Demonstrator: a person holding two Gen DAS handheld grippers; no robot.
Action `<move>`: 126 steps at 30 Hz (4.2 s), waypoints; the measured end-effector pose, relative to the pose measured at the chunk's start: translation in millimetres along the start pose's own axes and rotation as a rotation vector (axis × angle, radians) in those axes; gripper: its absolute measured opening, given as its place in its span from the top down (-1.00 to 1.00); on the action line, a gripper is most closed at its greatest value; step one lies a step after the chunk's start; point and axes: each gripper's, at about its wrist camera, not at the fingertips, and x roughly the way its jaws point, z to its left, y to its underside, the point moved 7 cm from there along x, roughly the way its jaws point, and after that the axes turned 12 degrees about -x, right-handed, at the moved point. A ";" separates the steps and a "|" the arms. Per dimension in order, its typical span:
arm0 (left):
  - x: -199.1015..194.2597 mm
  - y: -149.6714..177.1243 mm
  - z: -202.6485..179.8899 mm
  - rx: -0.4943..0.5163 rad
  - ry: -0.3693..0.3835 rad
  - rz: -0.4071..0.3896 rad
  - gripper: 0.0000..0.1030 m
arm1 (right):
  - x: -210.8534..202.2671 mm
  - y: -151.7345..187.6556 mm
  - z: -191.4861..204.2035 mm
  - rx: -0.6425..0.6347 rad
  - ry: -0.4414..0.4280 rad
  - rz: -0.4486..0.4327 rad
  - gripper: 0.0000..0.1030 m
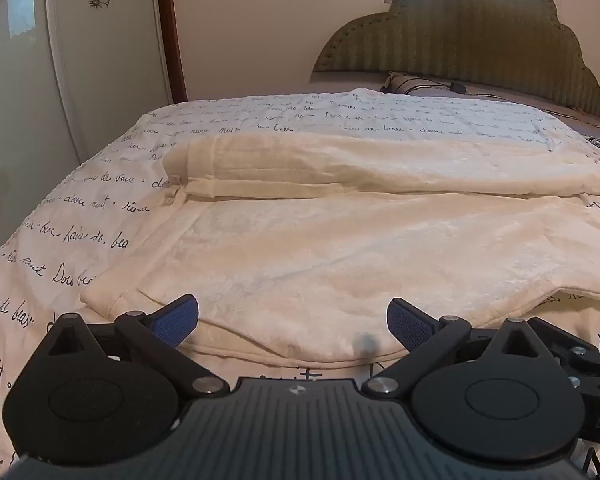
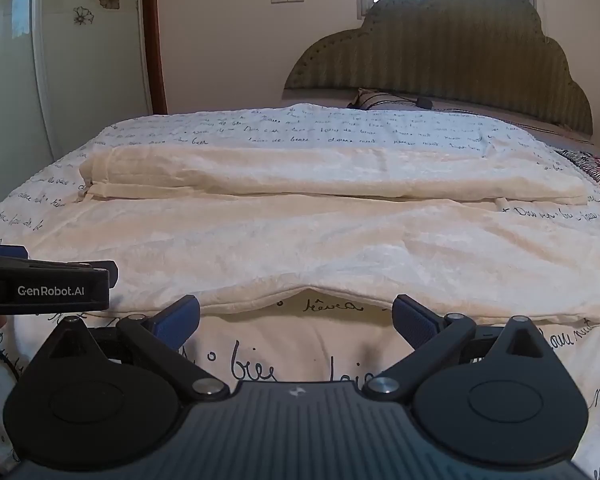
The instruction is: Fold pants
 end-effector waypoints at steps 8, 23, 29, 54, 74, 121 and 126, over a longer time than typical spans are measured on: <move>2.2 1.1 -2.1 -0.003 0.000 0.015 -0.99 | -0.1 0.4 2.0 -0.007 -0.007 -0.002 -1.00; 5.3 2.4 -3.2 -0.009 -0.002 0.018 -0.99 | 0.7 0.3 5.5 -0.015 -0.016 0.004 -1.00; 4.9 3.9 -5.6 0.005 -0.012 0.016 -0.99 | 1.1 1.0 7.0 -0.017 -0.018 0.005 -1.00; 4.3 7.0 -5.2 -0.003 -0.007 0.026 -0.99 | 3.4 5.4 12.4 -0.022 -0.027 0.013 -1.00; 2.7 8.0 -6.2 -0.005 -0.006 0.027 -0.99 | 3.9 5.9 13.8 -0.023 -0.030 0.016 -1.00; 64.5 -67.1 34.5 -0.021 -0.094 -0.087 -0.99 | 162.6 -173.9 23.7 -0.582 -0.248 -0.207 -1.00; 86.1 -63.8 38.0 -0.017 -0.087 -0.039 -0.99 | 244.1 -198.5 25.9 -0.581 -0.340 -0.107 -0.93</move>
